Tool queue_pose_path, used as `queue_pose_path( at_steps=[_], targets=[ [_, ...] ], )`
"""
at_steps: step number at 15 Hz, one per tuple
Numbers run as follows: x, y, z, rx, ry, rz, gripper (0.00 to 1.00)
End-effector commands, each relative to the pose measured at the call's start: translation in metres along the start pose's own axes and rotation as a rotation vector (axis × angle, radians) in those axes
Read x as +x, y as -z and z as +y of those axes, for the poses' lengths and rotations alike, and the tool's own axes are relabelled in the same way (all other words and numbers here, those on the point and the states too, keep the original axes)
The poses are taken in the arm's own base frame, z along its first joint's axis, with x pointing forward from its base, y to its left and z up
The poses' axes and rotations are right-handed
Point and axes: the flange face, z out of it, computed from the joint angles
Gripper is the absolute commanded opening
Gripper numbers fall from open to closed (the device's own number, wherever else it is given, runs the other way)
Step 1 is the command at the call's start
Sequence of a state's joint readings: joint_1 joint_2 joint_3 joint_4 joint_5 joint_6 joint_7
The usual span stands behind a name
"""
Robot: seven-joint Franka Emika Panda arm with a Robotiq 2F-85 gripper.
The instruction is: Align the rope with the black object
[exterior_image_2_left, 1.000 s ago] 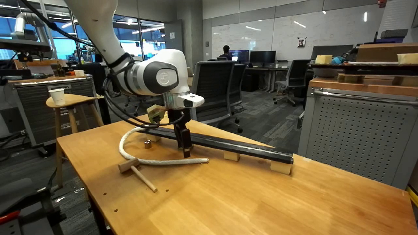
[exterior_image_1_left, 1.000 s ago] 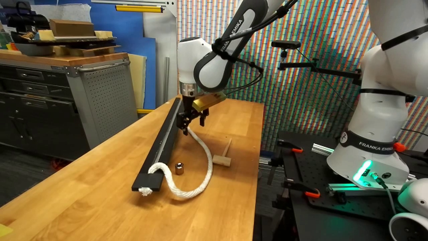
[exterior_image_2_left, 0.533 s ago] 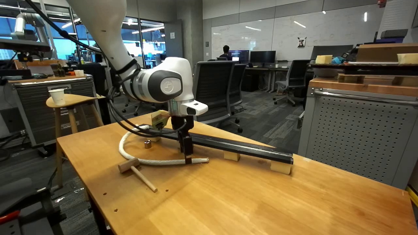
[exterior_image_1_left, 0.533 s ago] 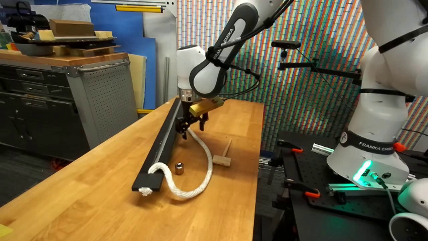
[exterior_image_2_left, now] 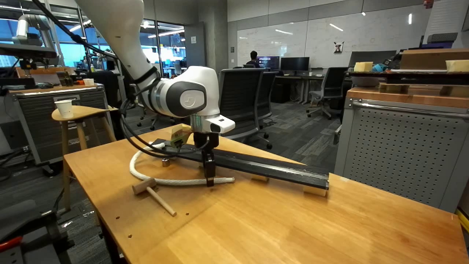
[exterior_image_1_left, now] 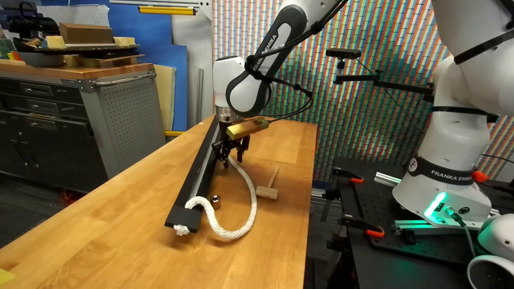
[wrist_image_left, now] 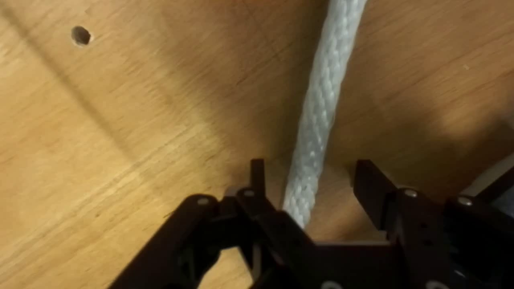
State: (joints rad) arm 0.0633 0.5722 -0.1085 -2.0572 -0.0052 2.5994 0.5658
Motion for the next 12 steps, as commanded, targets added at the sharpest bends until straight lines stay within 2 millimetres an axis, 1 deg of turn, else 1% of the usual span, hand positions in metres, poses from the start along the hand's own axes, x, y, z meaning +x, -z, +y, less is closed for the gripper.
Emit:
queue_pose_path(
  at_steps=[1, 2, 5, 7, 8, 9, 12],
  targets=[
    [0.009, 0.004, 0.003, 0.032, -0.022, 0.0, 0.3],
    [0.01, 0.005, 0.003, 0.036, -0.026, 0.002, 0.22],
    [0.013, 0.007, 0.004, 0.043, -0.038, 0.004, 0.01],
    [0.015, 0.009, 0.005, 0.048, -0.044, 0.007, 0.0],
    [0.016, 0.011, 0.005, 0.051, -0.047, 0.011, 0.03],
    [0.018, 0.014, 0.006, 0.052, -0.049, 0.016, 0.03],
    [0.029, 0.026, 0.01, 0.048, -0.068, 0.041, 0.03]
  ],
)
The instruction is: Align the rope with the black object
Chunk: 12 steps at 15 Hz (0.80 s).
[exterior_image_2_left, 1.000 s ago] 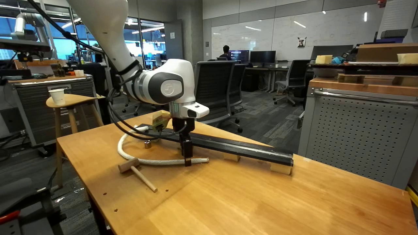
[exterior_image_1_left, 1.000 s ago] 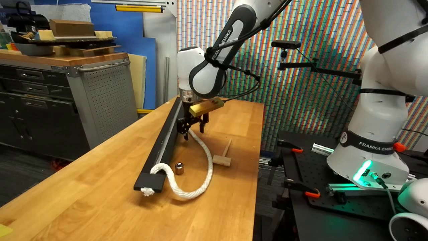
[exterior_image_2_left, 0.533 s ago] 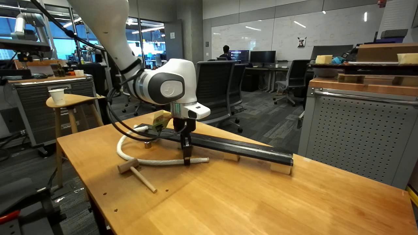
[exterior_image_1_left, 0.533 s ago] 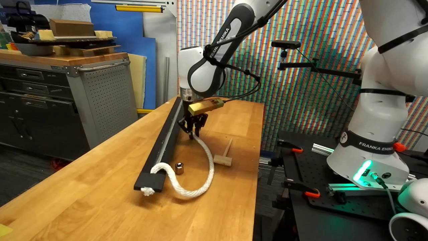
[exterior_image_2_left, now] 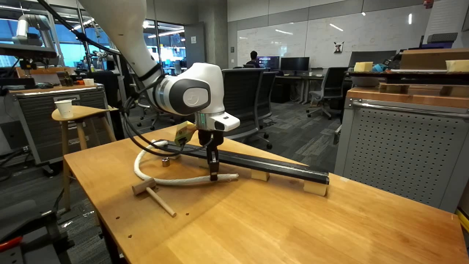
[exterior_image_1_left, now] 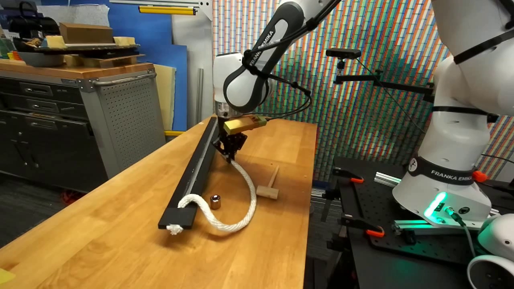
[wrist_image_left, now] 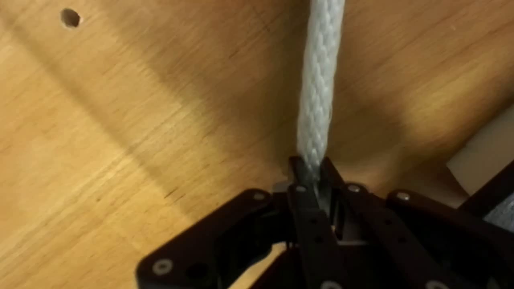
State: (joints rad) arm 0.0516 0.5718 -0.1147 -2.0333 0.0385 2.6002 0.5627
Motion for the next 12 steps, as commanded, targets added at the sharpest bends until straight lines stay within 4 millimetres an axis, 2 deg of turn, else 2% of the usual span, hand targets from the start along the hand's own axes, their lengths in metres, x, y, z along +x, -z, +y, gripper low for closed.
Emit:
queue_pose_path(
  at_steps=[1, 7, 12],
  targets=[
    [0.021, 0.022, 0.006, 0.012, -0.029, 0.038, 0.03],
    [0.056, 0.077, 0.02, 0.012, -0.067, 0.106, 0.03],
    [0.077, 0.121, 0.026, 0.014, -0.093, 0.121, 0.03]
  ],
)
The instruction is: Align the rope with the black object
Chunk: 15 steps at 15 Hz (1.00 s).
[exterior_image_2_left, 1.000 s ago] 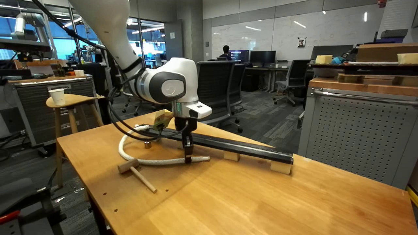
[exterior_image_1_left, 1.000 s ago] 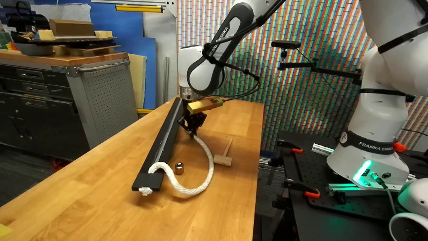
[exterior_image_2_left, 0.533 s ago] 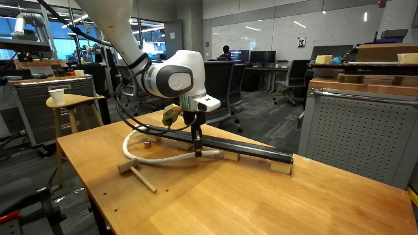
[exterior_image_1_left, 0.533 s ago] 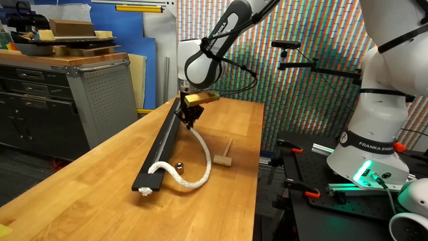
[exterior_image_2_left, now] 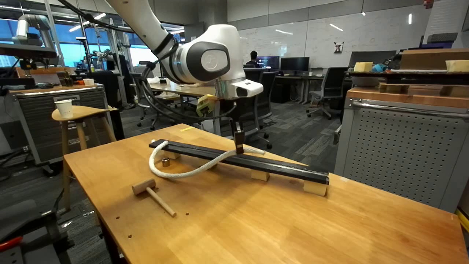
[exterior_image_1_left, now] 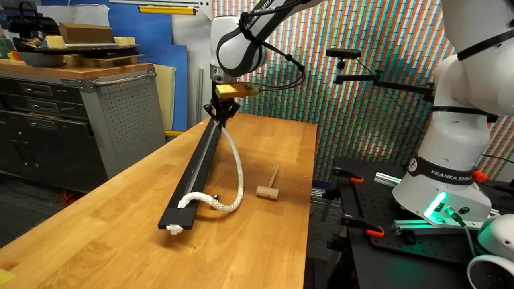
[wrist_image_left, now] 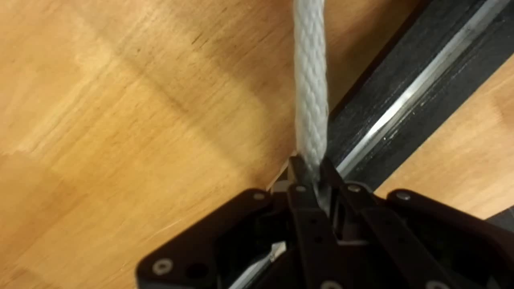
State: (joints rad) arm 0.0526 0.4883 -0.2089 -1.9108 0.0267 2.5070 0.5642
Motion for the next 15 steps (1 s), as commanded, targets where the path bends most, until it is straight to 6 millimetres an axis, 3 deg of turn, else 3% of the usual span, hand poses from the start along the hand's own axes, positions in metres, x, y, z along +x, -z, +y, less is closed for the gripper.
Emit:
queue_pose_path(
  at_steps=[1, 6, 15],
  targets=[
    [0.02, 0.033, 0.002, -0.017, -0.031, 0.006, 0.03],
    [0.055, 0.05, 0.013, -0.07, -0.098, 0.04, 0.03],
    [0.099, 0.049, 0.042, -0.129, -0.239, -0.018, 0.03]
  ],
)
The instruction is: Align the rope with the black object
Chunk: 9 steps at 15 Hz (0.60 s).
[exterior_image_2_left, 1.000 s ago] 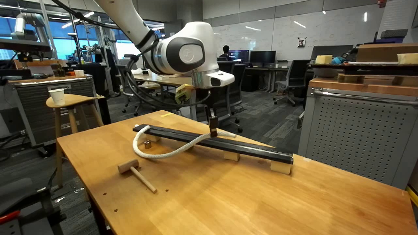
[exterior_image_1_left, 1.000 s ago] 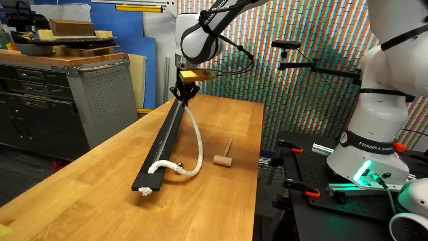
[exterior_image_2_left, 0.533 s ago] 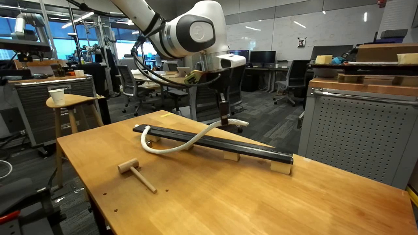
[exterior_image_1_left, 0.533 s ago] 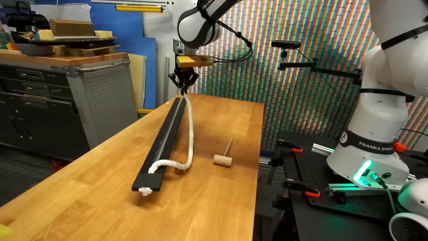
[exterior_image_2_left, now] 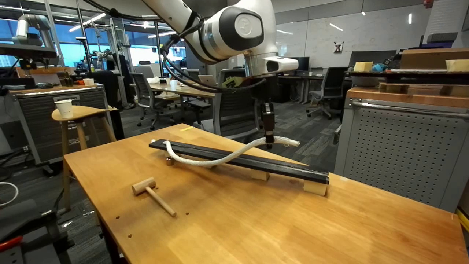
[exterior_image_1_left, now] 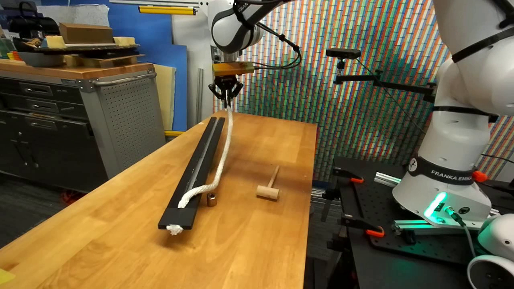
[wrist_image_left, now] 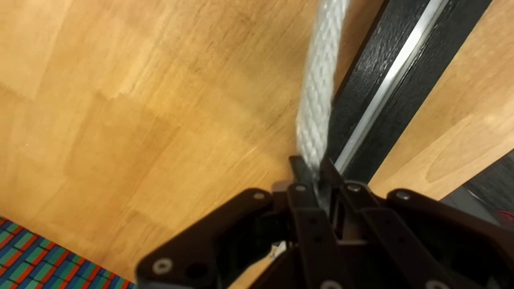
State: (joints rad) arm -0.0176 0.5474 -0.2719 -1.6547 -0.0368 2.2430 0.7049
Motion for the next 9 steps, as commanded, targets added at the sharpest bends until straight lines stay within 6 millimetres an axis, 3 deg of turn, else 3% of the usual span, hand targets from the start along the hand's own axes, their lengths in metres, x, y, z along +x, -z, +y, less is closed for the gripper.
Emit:
queue_pose_path(
  at_steps=[1, 2, 9],
  targets=[
    [0.015, 0.0107, -0.0042, -0.002, -0.023, -0.021, 0.03],
    [0.0074, 0.0012, 0.0013, -0.007, -0.009, -0.007, 0.11],
    [0.0092, 0.0057, -0.0012, -0.006, -0.008, -0.01, 0.11]
  ],
)
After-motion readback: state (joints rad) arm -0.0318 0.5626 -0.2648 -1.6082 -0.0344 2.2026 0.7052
